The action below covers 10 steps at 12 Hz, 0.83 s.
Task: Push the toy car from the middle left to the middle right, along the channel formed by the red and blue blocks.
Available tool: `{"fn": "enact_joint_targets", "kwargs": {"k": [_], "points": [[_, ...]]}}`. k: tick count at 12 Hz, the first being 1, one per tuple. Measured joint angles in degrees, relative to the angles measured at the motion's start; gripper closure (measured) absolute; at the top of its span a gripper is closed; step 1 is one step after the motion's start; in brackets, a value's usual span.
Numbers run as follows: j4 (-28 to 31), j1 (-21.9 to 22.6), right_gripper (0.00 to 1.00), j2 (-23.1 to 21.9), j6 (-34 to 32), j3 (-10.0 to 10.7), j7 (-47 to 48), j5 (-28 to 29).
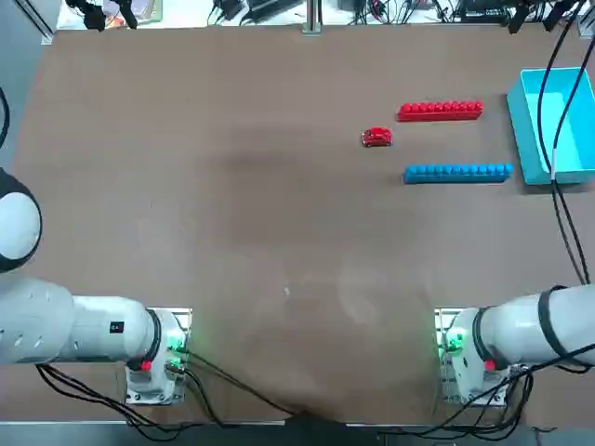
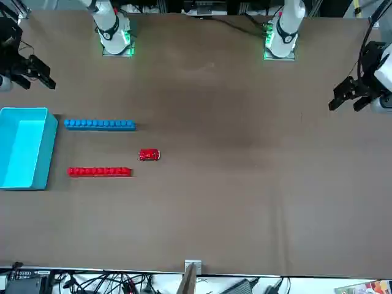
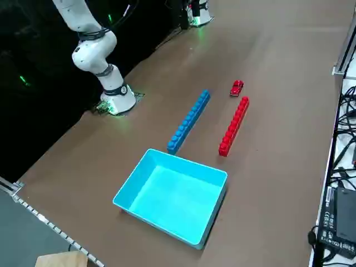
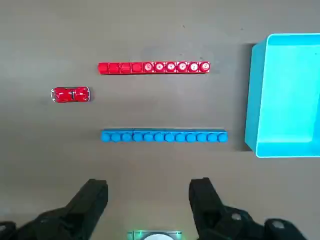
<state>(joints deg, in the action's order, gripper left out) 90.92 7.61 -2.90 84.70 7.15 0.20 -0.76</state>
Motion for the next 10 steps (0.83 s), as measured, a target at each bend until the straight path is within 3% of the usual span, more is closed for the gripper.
{"fn": "enact_joint_targets", "kwargs": {"k": [10], "points": [[0.78, 0.86, 0.00, 0.89, 0.35, -0.60, 2.51, 0.36]]}}
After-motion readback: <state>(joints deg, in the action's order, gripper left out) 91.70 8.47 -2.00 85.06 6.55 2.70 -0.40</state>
